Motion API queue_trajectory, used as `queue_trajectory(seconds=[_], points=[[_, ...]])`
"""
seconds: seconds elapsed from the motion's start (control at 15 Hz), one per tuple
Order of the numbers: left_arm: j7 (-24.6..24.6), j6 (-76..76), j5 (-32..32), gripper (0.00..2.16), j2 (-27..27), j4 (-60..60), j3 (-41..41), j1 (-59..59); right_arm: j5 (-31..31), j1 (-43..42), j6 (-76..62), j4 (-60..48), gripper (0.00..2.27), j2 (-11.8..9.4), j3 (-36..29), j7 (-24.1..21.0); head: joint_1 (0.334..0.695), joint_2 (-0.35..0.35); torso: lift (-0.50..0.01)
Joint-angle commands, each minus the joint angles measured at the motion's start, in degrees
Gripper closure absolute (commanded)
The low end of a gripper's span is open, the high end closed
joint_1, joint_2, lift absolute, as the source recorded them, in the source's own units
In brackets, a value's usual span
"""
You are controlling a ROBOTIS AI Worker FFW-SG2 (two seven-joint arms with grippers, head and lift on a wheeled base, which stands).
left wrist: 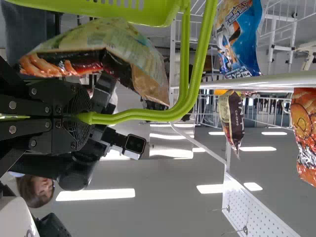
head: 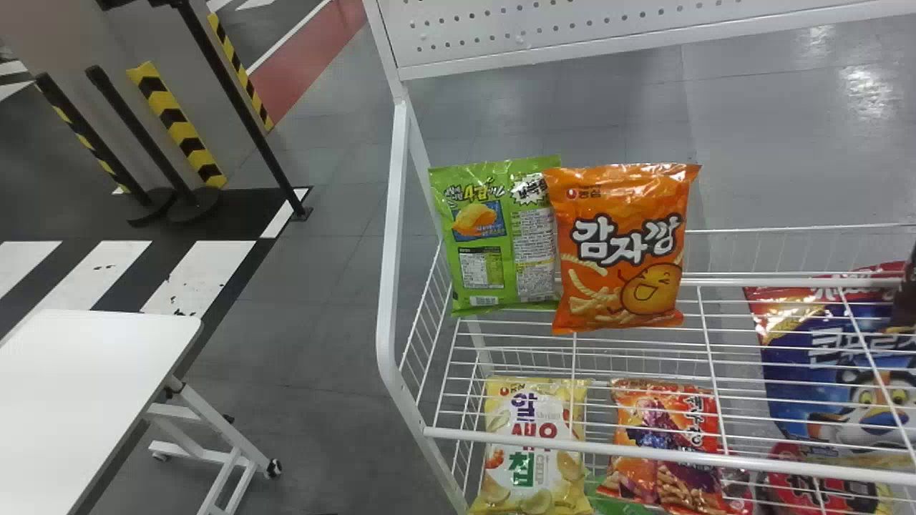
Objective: Hold basket handle with left hand then pick spicy shrimp crackers with right hand and place into basket
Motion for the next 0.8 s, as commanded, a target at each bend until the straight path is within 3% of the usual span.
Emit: queue_trajectory(seconds=[0.0, 0.07, 0.4, 0.73], points=[[-0.74, -0.06, 0.0, 2.15, -0.08, -0.08, -0.05, 0.01, -0.08, -0.94, -4.21, 3.53, 0.42, 0.05, 2.73, 0.19, 0.695, 0.35, -0.01], [-0.74, -0.06, 0.0, 2.15, 0.01, -0.08, 0.04, 0.01, -0.17, -0.94, -4.92, 3.71, 0.0, 0.05, 2.91, 0.19, 0.695, 0.35, -0.01], [-0.74, -0.06, 0.0, 2.15, 0.01, 0.01, 0.04, 0.01, -0.34, 0.12, -7.38, 2.39, 0.06, 0.05, 1.15, 0.19, 0.695, 0.35, -0.01], [-0.74, -0.41, 0.0, 2.15, 0.01, 0.27, 0.12, -0.17, 3.7, 4.87, -28.47, -2.18, 0.09, 0.05, -2.54, 0.72, 0.695, 0.35, -0.01]])
